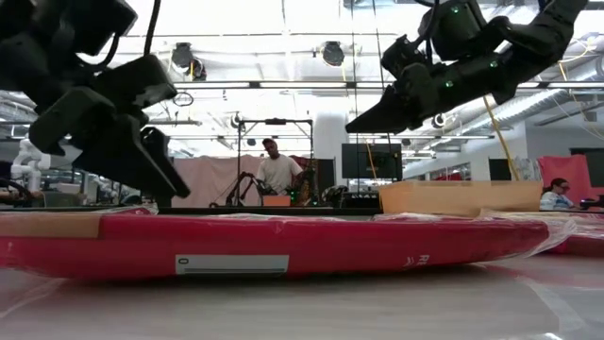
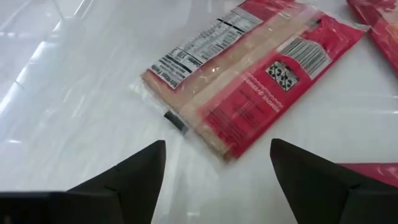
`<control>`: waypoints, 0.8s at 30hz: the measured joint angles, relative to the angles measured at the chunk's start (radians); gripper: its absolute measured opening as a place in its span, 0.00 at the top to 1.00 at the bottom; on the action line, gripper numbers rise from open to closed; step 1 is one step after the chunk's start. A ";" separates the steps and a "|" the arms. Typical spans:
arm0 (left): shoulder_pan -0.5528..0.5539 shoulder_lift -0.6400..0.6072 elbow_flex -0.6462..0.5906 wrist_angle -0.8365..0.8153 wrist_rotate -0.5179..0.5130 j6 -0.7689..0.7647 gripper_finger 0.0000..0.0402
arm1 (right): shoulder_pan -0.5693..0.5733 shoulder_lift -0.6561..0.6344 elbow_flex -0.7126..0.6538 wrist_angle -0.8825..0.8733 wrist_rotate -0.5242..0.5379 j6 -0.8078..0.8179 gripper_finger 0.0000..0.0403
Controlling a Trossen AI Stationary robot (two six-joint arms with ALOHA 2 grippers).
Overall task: Sort popcorn bags into baskets
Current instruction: Put the red popcorn bag into the orange bin
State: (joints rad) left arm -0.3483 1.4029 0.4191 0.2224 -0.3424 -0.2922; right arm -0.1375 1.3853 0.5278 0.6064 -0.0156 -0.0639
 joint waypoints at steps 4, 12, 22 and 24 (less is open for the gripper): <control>0.000 0.023 0.000 0.017 0.001 -0.009 0.28 | 0.047 0.055 0.000 0.088 0.018 0.001 1.00; 0.021 0.174 0.000 0.132 -0.006 -0.025 0.29 | 0.137 0.114 0.001 0.222 0.023 0.023 1.00; 0.091 0.271 0.003 0.300 0.106 0.081 0.57 | 0.203 0.115 0.001 0.204 0.139 0.038 1.00; 0.110 0.270 0.003 0.316 0.127 0.110 0.69 | 0.223 0.115 0.001 0.203 0.170 0.046 1.00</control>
State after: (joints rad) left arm -0.2381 1.6727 0.4217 0.5384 -0.2151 -0.1818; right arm 0.0851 1.5005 0.5285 0.8097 0.1545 -0.0179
